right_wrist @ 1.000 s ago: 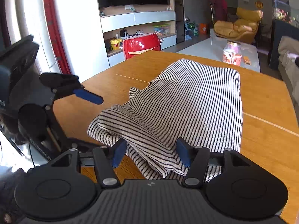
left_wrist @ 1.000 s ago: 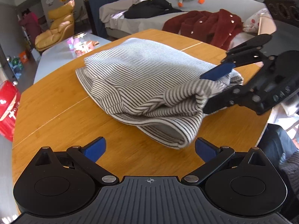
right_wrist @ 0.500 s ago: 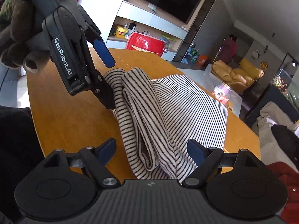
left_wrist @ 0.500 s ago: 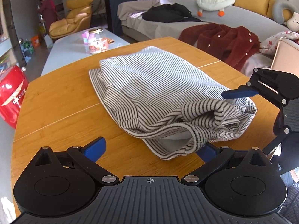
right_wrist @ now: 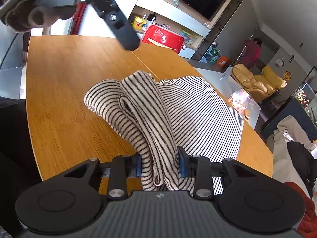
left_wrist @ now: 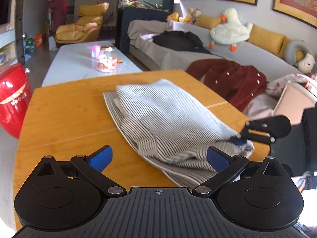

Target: Fold clothes

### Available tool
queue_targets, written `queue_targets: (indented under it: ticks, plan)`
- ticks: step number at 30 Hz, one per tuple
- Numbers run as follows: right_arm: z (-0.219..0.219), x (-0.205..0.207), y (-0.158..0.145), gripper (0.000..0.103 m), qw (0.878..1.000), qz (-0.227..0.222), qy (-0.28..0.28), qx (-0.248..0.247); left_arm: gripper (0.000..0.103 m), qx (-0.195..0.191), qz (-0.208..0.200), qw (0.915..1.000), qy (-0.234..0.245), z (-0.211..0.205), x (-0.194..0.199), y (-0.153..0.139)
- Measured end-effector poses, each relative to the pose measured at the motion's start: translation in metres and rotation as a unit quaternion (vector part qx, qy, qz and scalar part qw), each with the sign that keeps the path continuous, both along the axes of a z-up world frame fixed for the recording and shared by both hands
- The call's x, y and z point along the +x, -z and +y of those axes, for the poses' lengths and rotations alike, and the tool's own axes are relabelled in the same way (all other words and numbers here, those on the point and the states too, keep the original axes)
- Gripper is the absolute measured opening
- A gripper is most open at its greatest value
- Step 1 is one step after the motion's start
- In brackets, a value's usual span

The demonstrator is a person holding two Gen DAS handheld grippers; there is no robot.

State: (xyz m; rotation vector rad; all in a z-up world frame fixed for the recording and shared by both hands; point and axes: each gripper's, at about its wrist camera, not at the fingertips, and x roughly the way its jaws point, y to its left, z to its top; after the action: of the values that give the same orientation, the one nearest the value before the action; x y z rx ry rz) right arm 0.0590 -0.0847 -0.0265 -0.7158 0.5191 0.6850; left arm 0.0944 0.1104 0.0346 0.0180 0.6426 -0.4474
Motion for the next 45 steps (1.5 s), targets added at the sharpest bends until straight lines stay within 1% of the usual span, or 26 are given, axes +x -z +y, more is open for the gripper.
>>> queue_targets:
  ticks: [2, 4, 7, 9, 11, 13, 16, 17, 19, 22, 25, 27, 29, 31, 33, 35, 36, 37, 38, 39, 40, 41, 43, 45]
  plan:
    - [0.001, -0.007, -0.013, 0.031, 0.999, 0.025, -0.019, 0.003, 0.103, 0.017, -0.013, 0.9998, -0.005, 0.000, 0.014, -0.002]
    - [0.002, -0.017, -0.028, 0.030, 0.999, 0.034, -0.038, 0.002, 0.103, 0.040, -0.014, 0.9991, 0.000, -0.005, 0.035, 0.004]
    - [0.001, -0.028, -0.062, 0.028, 0.997, 0.040, -0.063, 0.004, 0.103, 0.058, 0.001, 0.9981, 0.018, -0.012, 0.063, 0.021]
    - [-0.002, -0.027, -0.094, 0.027, 0.997, 0.033, -0.073, 0.012, 0.103, 0.061, 0.014, 0.9975, 0.032, -0.013, 0.076, 0.033]
    - [-0.006, -0.019, -0.132, 0.027, 0.996, 0.024, -0.080, 0.027, 0.103, 0.055, 0.025, 0.9970, 0.050, -0.011, 0.085, 0.042]
    - [-0.007, -0.003, -0.161, 0.027, 0.995, 0.024, -0.081, 0.047, 0.103, 0.035, 0.036, 0.9967, 0.063, -0.006, 0.094, 0.048]
    - [-0.005, 0.046, -0.170, 0.027, 0.992, 0.044, -0.094, 0.066, 0.102, 0.026, 0.044, 0.9963, 0.069, 0.000, 0.102, 0.056]
    - [-0.002, 0.062, -0.166, 0.027, 0.991, 0.054, -0.100, 0.068, 0.101, 0.023, 0.050, 0.9960, 0.070, 0.003, 0.104, 0.058]
    - [0.006, 0.097, -0.147, 0.027, 0.988, 0.083, -0.105, 0.073, 0.099, 0.021, 0.056, 0.9961, 0.066, 0.009, 0.104, 0.060]
    - [0.010, 0.144, -0.097, 0.027, 0.985, 0.129, -0.094, 0.070, 0.099, 0.014, 0.059, 0.9970, 0.047, 0.023, 0.100, 0.058]
    - [0.013, 0.169, -0.056, 0.028, 0.982, 0.155, -0.079, 0.070, 0.099, 0.001, 0.060, 0.9980, 0.020, 0.042, 0.092, 0.049]
    - [0.010, 0.173, -0.047, 0.031, 0.980, 0.161, -0.074, 0.090, 0.099, -0.018, 0.055, 0.9983, 0.012, 0.053, 0.083, 0.038]
    - [0.005, 0.170, -0.044, 0.031, 0.978, 0.167, -0.070, 0.106, 0.099, -0.034, 0.040, 0.9985, 0.017, 0.057, 0.075, 0.025]
    - [0.000, 0.164, -0.044, 0.032, 0.979, 0.159, -0.066, 0.111, 0.101, -0.058, 0.023, 0.9973, 0.039, 0.054, 0.066, 0.013]
    - [-0.003, 0.159, -0.046, 0.034, 0.980, 0.149, -0.060, 0.115, 0.101, -0.081, 0.015, 0.9938, 0.075, 0.040, 0.064, 0.007]
    - [-0.006, 0.154, -0.053, 0.046, 0.982, 0.137, -0.046, 0.122, 0.102, -0.093, 0.018, 0.9897, 0.108, 0.019, 0.065, 0.009]
    - [-0.008, 0.153, -0.058, 0.050, 0.982, 0.131, -0.037, 0.129, 0.102, -0.090, 0.019, 0.9885, 0.120, 0.008, 0.066, 0.012]
    - [-0.012, 0.151, -0.063, 0.062, 0.982, 0.125, -0.028, 0.138, 0.102, -0.082, 0.019, 0.9882, 0.128, -0.004, 0.067, 0.017]
    - [-0.018, 0.149, -0.068, 0.077, 0.982, 0.117, -0.018, 0.147, 0.102, -0.074, 0.019, 0.9877, 0.136, -0.017, 0.069, 0.022]
    - [-0.025, 0.147, -0.074, 0.084, 0.982, 0.107, -0.008, 0.156, 0.102, -0.065, 0.019, 0.9876, 0.141, -0.027, 0.070, 0.026]
    - [-0.033, 0.145, -0.078, 0.094, 0.982, 0.096, 0.004, 0.164, 0.102, -0.054, 0.020, 0.9883, 0.141, -0.034, 0.072, 0.031]
    - [-0.040, 0.142, -0.081, 0.100, 0.981, 0.087, 0.016, 0.172, 0.102, -0.044, 0.020, 0.9891, 0.139, -0.041, 0.074, 0.035]
    - [-0.056, 0.140, -0.083, 0.103, 0.977, 0.072, 0.052, 0.195, 0.103, -0.028, 0.022, 0.9908, 0.131, -0.048, 0.077, 0.044]
    - [-0.071, 0.140, -0.078, 0.103, 0.969, 0.055, 0.106, 0.217, 0.103, -0.026, 0.025, 0.9916, 0.124, -0.048, 0.078, 0.048]
